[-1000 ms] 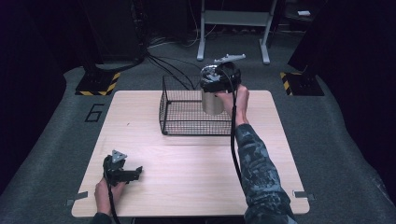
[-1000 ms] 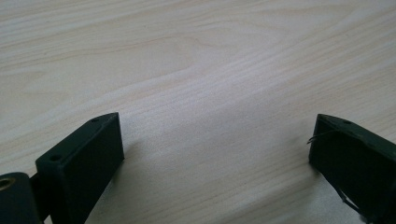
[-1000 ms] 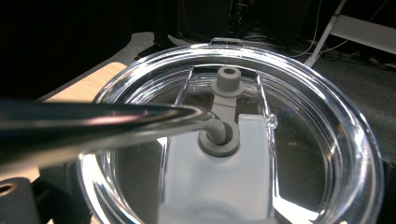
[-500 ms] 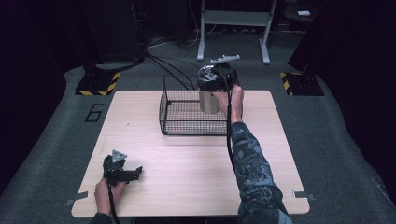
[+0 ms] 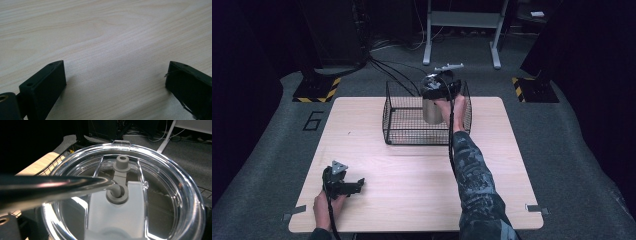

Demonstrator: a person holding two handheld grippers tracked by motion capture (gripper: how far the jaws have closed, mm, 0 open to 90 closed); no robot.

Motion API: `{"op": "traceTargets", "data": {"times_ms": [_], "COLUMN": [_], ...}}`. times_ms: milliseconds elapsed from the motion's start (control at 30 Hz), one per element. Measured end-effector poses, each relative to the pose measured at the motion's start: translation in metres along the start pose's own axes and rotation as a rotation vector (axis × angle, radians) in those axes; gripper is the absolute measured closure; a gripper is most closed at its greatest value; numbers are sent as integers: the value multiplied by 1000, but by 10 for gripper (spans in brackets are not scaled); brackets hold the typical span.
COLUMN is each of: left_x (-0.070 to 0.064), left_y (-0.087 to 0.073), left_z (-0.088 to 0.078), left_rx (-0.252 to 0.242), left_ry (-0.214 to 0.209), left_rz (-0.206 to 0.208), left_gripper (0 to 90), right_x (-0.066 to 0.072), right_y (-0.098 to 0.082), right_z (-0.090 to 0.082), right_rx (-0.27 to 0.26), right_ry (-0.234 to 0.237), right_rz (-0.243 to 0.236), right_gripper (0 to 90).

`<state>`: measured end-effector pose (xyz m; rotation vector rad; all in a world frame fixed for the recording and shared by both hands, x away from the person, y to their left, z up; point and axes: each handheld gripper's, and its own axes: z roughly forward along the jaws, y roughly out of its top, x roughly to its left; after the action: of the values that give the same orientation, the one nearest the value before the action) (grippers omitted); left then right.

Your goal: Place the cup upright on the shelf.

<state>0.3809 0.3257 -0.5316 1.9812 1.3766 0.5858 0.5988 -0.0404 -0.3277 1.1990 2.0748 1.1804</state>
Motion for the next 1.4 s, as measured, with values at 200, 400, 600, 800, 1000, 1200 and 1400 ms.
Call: {"op": "traceTargets", "data": {"times_ms": [200, 400, 600, 800, 1000, 1200, 1400], "left_x": [0, 1, 0, 0, 1, 1, 1], "left_y": [0, 0, 0, 0, 0, 0, 0], "left_z": [0, 0, 0, 0, 0, 0, 0], "left_rx": [0, 0, -1, -2, -5, -4, -4], "left_ry": [1, -1, -1, 0, 1, 1, 1], "left_rz": [3, 11, 3, 5, 7, 7, 7], "left_gripper": [30, 30, 30, 30, 30, 30, 30], "right_x": [1, 1, 3, 4, 5, 5, 6], "right_y": [-7, -16, -23, -29, -34, -38, -41], "right_z": [10, 22, 32, 40, 49, 55, 60], "right_rx": [13, 31, 48, 63, 75, 91, 97], "right_ry": [1, 7, 12, 8, 5, -1, -11], "right_rz": [21, 50, 61, 65, 65, 61, 67], "right_gripper": [33, 33, 33, 33, 33, 33, 33]}}
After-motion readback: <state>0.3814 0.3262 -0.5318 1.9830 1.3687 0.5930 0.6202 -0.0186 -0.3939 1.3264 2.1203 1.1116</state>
